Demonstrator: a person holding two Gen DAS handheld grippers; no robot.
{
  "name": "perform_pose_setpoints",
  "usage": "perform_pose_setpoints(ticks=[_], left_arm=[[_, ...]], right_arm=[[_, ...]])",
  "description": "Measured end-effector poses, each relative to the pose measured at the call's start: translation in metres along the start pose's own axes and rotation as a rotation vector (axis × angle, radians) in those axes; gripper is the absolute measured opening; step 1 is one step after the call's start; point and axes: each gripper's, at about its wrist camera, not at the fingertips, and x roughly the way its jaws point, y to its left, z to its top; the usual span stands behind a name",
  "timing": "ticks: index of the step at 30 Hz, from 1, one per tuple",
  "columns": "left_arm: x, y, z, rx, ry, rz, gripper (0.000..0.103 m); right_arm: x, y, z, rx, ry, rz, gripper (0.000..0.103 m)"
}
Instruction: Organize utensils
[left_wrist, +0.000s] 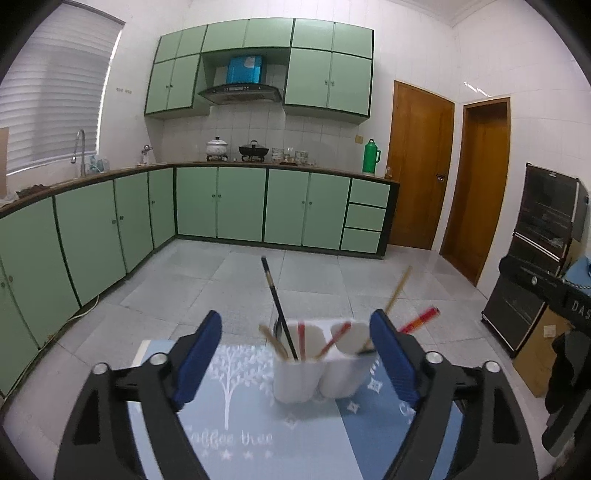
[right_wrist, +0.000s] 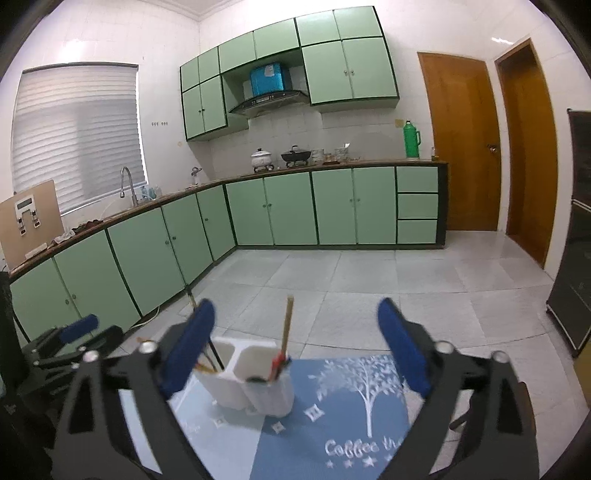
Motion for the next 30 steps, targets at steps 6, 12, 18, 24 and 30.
perform_pose_setpoints(ticks=[6,12,18,24,30], left_arm=[[-0.039,-0.006,-0.028,0.015,0.024,0.02,0.093],[-0.072,-0.002,-0.05,-0.026,0.051,0.052,0.096],[-0.104,-0.006,-0.073,-0.032,0.069,0.073,0.097],[-0.125,-0.016,-0.079,0.013,0.072,0.076,0.097],[-0.146,-0.023,-0.078,0.029,0.04,0.071,0.097]], right_arm=[[-0.038,-0.001,-0.039,0.039,0.045,0.027,0.096],[-0.071,0.009,-0.074,0.004,0.102,0.028,0.098],[-0.095,0.028,-0.112,-0.023,0.169,0.04,0.098],[-0.116,0.044,-0.127,-0.031,0.193,0.072,0.098],[-0.132,0.05,-0.114,-0.054,0.167,0.077,0.098]])
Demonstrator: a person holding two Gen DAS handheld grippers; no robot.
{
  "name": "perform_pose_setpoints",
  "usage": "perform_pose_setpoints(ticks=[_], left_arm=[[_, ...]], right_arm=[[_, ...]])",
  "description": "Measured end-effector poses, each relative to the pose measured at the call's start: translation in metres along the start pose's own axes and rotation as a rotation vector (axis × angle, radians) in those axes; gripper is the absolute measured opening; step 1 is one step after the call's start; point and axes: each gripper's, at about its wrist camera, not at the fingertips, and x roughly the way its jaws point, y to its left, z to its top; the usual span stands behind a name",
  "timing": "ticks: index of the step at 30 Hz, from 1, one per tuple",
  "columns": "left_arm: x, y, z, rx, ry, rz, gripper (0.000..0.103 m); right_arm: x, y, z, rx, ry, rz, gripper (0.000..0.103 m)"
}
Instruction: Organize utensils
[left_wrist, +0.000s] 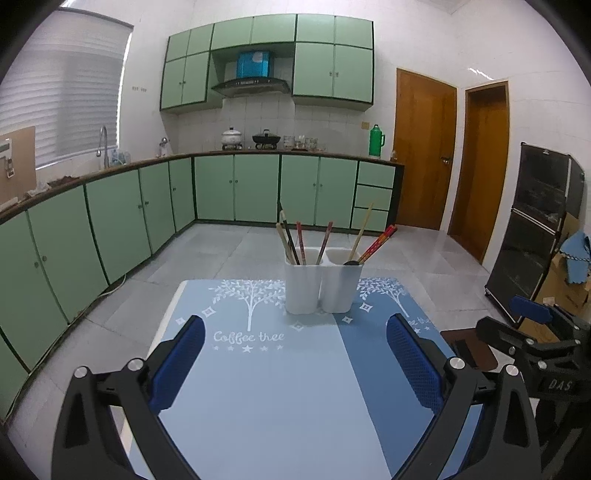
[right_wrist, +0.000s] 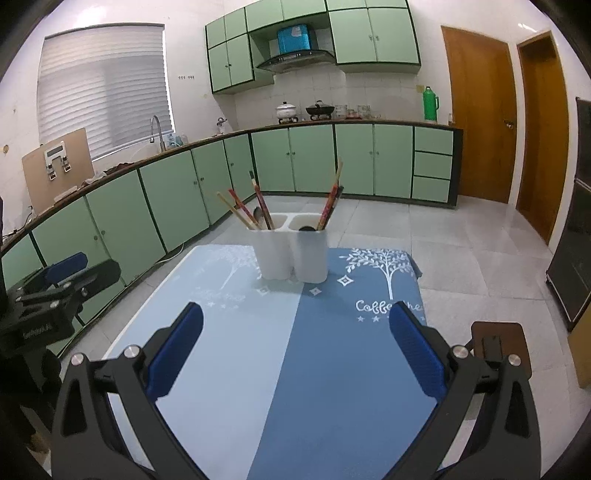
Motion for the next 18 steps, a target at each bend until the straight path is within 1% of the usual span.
perform_pose_setpoints(ticks=[10,18], left_arm=[[-0.024,-0.003,0.003,0.026,-0.044,-0.004,0.097],[-0.029,-0.001,0.003,0.015,-0.065,-0.004,0.097]], right_arm=[[-0.024,0.012,0.015,-0.023,-0.052,0.016,0.098],[-0.033,0.014,0.013,-0.026,-0.064,0.013,0.098]])
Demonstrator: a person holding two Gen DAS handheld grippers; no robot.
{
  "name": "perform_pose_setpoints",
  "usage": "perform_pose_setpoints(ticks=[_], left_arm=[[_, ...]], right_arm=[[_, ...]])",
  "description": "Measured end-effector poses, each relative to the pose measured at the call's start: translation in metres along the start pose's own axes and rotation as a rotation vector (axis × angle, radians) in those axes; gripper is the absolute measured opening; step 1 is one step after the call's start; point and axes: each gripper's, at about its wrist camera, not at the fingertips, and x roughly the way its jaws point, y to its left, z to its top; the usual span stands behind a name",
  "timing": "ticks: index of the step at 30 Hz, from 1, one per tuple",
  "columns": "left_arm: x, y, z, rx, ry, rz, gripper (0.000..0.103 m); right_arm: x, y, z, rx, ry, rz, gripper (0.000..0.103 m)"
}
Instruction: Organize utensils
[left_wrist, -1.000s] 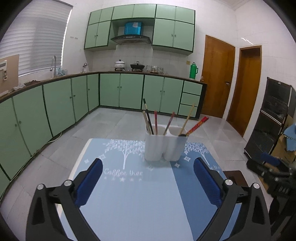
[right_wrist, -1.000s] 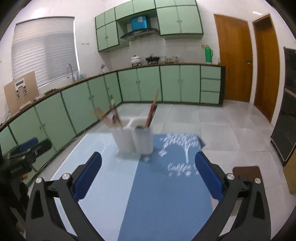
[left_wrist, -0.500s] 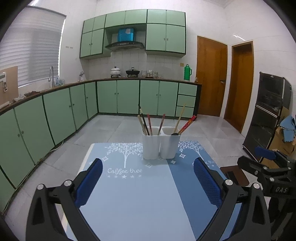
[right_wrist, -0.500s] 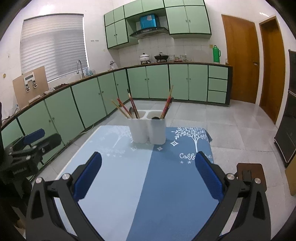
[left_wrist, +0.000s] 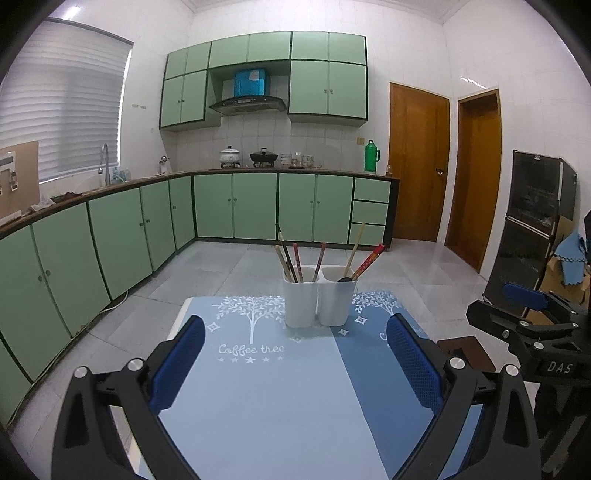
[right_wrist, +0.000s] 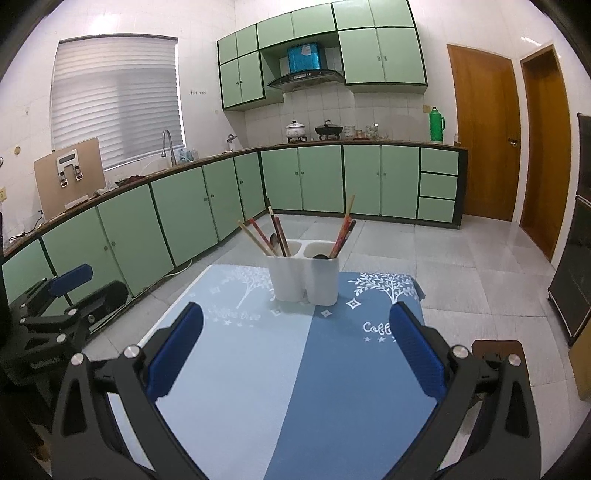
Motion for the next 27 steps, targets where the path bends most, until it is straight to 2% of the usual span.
perform_pose_setpoints(ticks=[27], left_arm=[[0.0054,0.0001,-0.005,-0.011,0.017,0.005,0.097]], right_arm=[[0.0047,0.0031,-0.0018,-0.004,0.014,0.005,0.098]])
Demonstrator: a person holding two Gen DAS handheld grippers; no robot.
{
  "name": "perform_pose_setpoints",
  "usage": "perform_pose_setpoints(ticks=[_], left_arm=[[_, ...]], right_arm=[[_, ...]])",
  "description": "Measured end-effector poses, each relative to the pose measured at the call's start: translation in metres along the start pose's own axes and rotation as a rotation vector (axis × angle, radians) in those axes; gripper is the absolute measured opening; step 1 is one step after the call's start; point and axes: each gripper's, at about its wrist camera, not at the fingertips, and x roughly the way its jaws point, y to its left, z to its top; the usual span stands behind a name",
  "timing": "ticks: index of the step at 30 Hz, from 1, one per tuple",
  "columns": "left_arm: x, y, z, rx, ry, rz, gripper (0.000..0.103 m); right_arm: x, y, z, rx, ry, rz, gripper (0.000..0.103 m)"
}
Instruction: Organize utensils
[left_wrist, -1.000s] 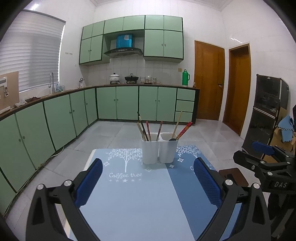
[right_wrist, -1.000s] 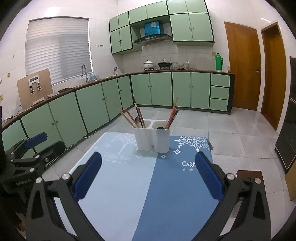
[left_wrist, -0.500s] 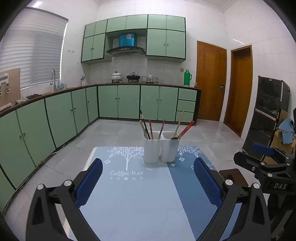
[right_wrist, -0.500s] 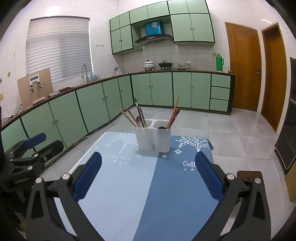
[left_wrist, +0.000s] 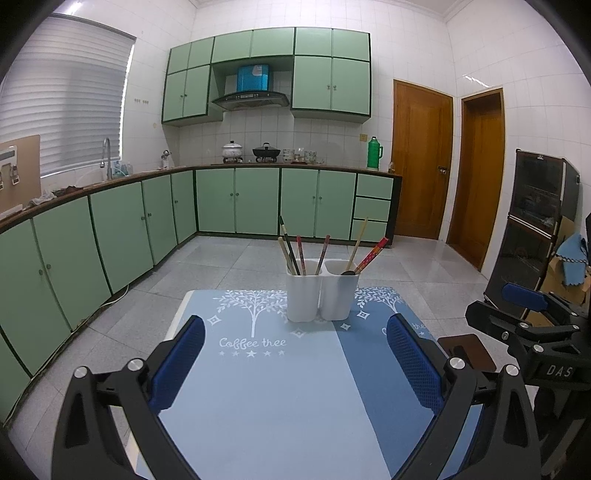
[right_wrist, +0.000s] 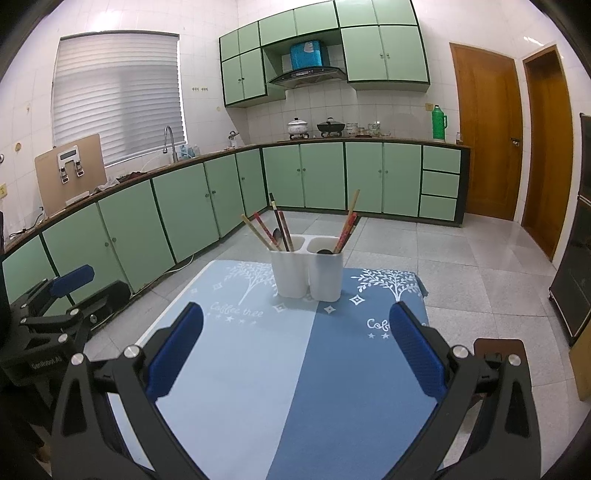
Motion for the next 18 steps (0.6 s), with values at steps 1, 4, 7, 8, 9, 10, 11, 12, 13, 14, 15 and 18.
perform_pose_setpoints(ticks=[1,4,7,8,9,10,11,12,13,14,15,18], left_arm=[[0.0002,0.0,-0.0009,0.0,0.0,0.001,0.097],[-0.0001,0.0006,-0.0005,0.002,0.001,0.001,0.097],[0.0001,0.0013,-0.0013,0.0,0.0,0.002,0.097],[0.0006,0.0014,-0.0016,-0.001,0.0,0.002,0.097],[0.0011,0.0016,-0.0022,0.0,0.001,0.003,0.097],[0.0009,0.0014,-0.0025,0.0,0.001,0.003,0.097],[0.001,0.002,-0.0034,0.0,0.001,0.004,0.097],[0.0013,0.002,-0.0038,0.0,0.001,0.003,0.097],[0.0012,0.0021,-0.0034,0.0,0.001,0.003,0.097],[0.0013,0.0021,-0.0035,0.0,0.002,0.004,0.097],[0.0007,0.002,-0.0036,0.0,0.001,0.004,0.097],[0.0009,0.002,-0.004,0.0,0.002,0.005,0.097]], right_arm=[[-0.0001,-0.0003,-0.0002,0.001,0.0,0.0,0.098],[-0.0002,-0.0007,-0.0003,0.0,0.0,0.001,0.098],[-0.0001,-0.0005,-0.0004,0.0,0.001,0.0,0.098],[-0.0001,-0.0004,-0.0004,0.0,0.001,0.0,0.098],[-0.0001,-0.0005,-0.0004,0.0,0.001,0.001,0.098],[-0.0001,-0.0004,-0.0003,0.001,0.001,0.0,0.098],[-0.0002,-0.0005,-0.0004,0.002,0.001,0.001,0.098],[-0.0001,-0.0005,-0.0004,0.001,0.001,0.001,0.098],[0.0009,-0.001,-0.0005,0.001,0.002,0.001,0.098],[0.0008,-0.001,-0.0006,0.001,0.001,0.001,0.098],[0.0009,-0.0011,-0.0005,0.0,0.002,0.002,0.098],[0.0009,-0.001,-0.0004,0.001,0.001,0.002,0.098]])
